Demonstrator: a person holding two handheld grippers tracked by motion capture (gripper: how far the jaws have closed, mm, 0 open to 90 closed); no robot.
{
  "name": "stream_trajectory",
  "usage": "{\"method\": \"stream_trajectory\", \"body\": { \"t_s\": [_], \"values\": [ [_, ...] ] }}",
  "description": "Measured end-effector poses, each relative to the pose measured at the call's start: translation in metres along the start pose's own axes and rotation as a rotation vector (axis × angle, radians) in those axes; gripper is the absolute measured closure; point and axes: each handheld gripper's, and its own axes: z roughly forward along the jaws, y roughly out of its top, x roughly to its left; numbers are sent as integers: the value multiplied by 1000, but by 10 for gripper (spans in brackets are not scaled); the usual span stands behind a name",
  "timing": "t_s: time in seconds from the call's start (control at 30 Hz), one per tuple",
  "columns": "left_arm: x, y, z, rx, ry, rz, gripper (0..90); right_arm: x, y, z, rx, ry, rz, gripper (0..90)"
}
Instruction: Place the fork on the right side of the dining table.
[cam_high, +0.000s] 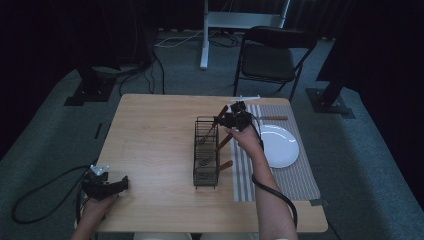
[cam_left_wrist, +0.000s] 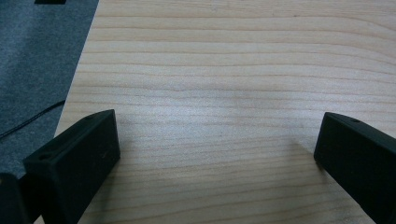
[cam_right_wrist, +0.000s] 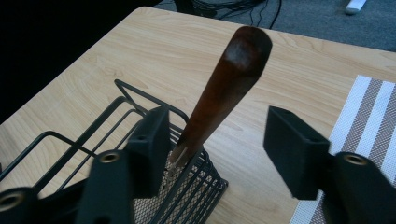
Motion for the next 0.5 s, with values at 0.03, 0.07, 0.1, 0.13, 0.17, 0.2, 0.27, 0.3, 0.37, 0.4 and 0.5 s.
{"method": "stream_trajectory", "body": {
  "t_s": [0.03,0.07,0.1,0.13,0.17,0.2,0.27,0.3,0.37,0.4,0.5],
  "values": [
    [0,0,0,0,0,0,5,0,0,0,0,0,0,432],
    [0,0,0,0,0,0,5,-1,0,0,-4,11,9,447],
    [0,0,0,0,0,0,6,-2,1,1,-17,22,23,540],
    [0,0,0,0,0,0,6,-2,1,1,-17,22,23,540],
    [0,0,0,0,0,0,6,-2,2,1,-17,33,25,565],
    [0,0,0,0,0,0,6,-1,2,1,-20,45,24,606],
    [0,0,0,0,0,0,5,-1,2,1,-19,53,22,621],
    [0,0,0,0,0,0,6,0,1,1,-16,58,18,629],
    [0,0,0,0,0,0,5,1,0,2,-12,66,12,654],
    [0,0,0,0,0,0,5,2,0,2,-9,75,12,675],
    [0,0,0,0,0,0,5,4,-3,3,-7,87,5,734]
  ]
}}
